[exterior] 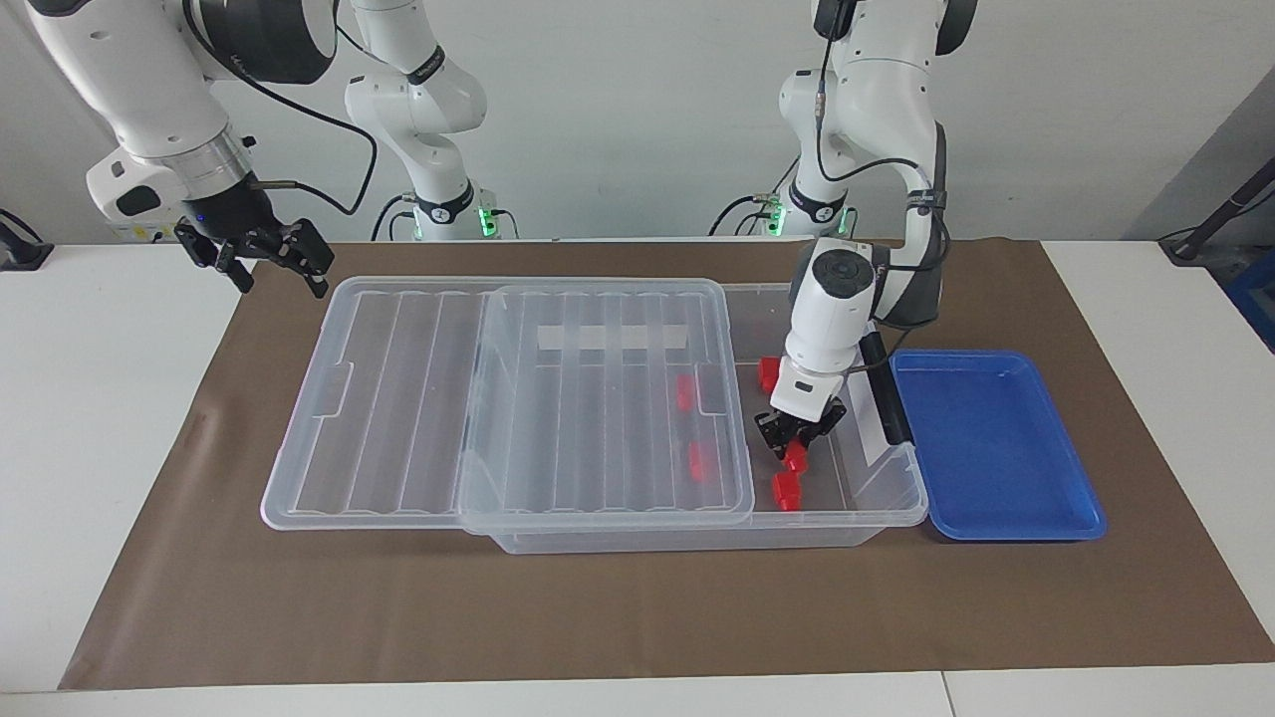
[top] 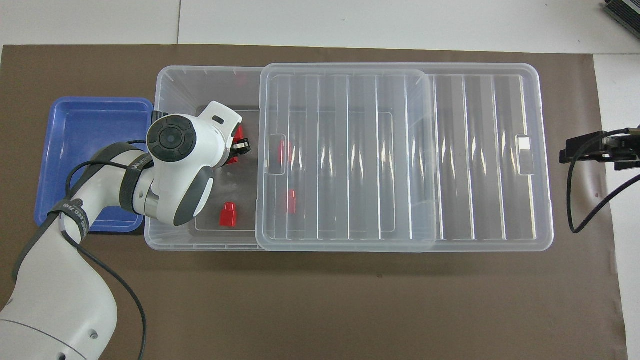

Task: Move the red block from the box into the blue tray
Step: 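Close the left gripper on the red block nearest the tray, then lift the red block with the left gripper over the blue tray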

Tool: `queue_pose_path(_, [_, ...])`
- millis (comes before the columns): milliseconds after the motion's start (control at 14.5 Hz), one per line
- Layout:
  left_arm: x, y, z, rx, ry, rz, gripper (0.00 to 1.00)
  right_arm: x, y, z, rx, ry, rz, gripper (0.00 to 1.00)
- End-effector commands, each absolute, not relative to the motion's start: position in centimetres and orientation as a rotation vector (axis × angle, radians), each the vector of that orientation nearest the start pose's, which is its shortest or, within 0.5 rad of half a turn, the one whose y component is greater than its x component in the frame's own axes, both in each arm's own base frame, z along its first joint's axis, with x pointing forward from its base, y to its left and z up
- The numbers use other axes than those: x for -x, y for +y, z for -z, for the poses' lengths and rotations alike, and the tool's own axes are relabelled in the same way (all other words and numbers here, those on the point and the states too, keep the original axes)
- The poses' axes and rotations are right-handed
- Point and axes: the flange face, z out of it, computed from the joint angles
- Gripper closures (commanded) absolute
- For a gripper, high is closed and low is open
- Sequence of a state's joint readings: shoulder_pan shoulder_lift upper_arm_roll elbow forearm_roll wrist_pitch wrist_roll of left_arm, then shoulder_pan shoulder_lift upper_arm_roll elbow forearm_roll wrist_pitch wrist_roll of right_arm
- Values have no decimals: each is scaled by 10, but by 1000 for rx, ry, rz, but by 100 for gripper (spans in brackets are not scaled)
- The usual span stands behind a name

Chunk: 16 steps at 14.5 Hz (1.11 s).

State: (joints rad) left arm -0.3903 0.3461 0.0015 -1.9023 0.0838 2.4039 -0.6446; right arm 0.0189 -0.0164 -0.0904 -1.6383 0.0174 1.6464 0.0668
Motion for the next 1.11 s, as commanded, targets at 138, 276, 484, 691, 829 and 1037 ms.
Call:
queue_pose_path(138, [-581,-248,-379,3100,-342,227,100,-551,-41,-606,3117,220,57,0])
queue_pose_path(276, [-579,-243,-401,3090,-348,208,100,-551,-41,-607,3116,220,60,0])
queue_pose_path(484, [-580,-241,-421,3077,-354,181,100,-550,-41,-607,3117,220,60,0])
queue_pose_path(691, [-578,-239,-443,3064,-359,149,100,-550,-41,-604,3117,215,69,17])
queue_pose_path(829, [-575,-232,-475,3047,-377,120,100,-549,-43,-604,3118,201,74,39])
queue_pose_path(1037, [-575,-222,-528,3020,-402,62,100,-551,-47,-604,3128,167,101,75])
